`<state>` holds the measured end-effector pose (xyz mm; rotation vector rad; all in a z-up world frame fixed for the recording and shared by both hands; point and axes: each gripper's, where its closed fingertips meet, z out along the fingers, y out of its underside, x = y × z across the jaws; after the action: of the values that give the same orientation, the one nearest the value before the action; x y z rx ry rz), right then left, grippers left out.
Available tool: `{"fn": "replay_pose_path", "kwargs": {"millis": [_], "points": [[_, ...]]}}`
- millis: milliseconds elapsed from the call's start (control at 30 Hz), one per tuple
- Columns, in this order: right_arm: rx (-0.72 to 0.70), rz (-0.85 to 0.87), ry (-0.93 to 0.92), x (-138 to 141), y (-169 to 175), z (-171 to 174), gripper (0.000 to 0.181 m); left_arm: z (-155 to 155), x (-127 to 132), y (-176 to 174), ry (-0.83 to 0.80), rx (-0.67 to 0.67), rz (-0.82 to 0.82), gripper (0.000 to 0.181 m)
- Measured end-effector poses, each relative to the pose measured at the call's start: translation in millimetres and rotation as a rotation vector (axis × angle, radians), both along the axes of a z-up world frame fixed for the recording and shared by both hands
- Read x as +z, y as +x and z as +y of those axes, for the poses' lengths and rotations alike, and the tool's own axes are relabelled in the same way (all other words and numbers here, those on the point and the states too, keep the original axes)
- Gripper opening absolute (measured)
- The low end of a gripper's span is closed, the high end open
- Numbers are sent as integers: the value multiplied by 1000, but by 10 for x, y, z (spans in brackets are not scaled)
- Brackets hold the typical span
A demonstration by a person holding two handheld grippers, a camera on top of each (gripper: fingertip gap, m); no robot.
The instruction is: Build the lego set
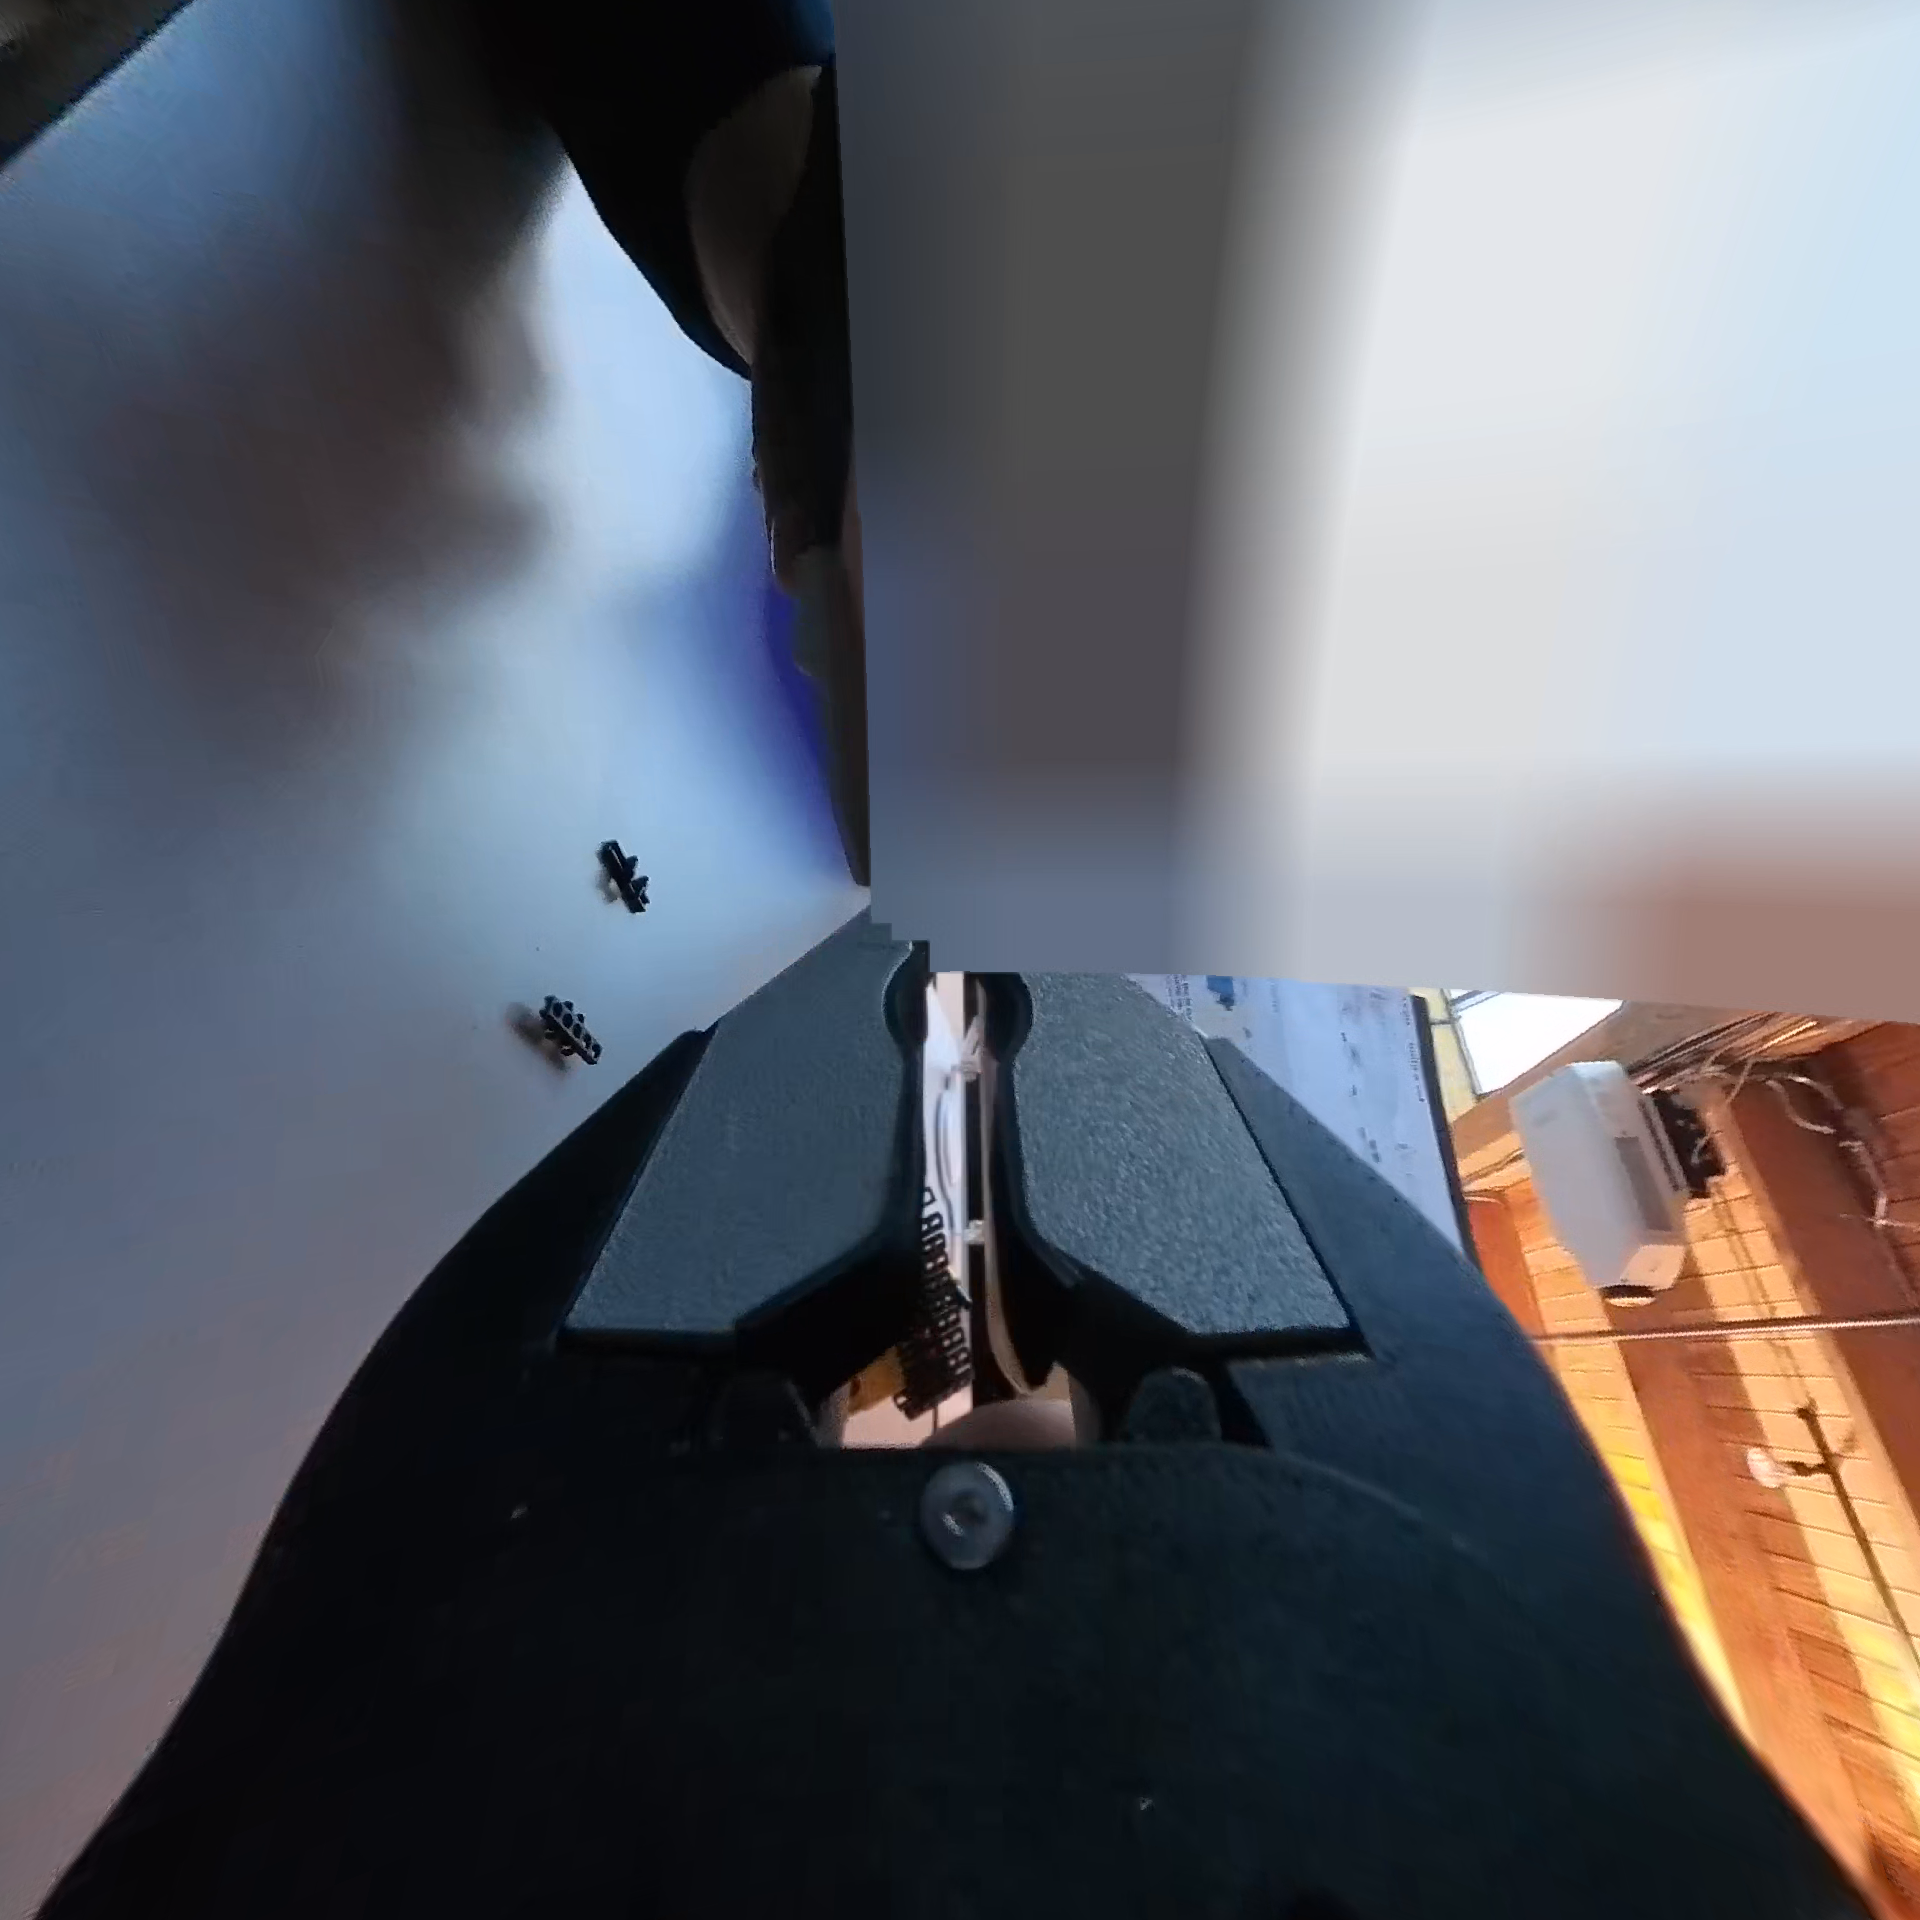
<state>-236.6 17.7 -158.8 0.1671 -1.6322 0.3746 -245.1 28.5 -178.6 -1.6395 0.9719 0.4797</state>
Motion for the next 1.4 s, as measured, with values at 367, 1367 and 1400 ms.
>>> {"fn": "replay_pose_path", "kwargs": {"millis": [367,1367,1400], "points": [[10,-55,-59,-55,-32,-19,4,-3,6,20,0,-6,-4,1],[81,-221,-289,-72,-35,-43,2,-42,-23,52,-27,-25,7,2],[79,-228,-291,-76,-36,-42,1,-42,-28,51,-29,-24,11,2]]}}
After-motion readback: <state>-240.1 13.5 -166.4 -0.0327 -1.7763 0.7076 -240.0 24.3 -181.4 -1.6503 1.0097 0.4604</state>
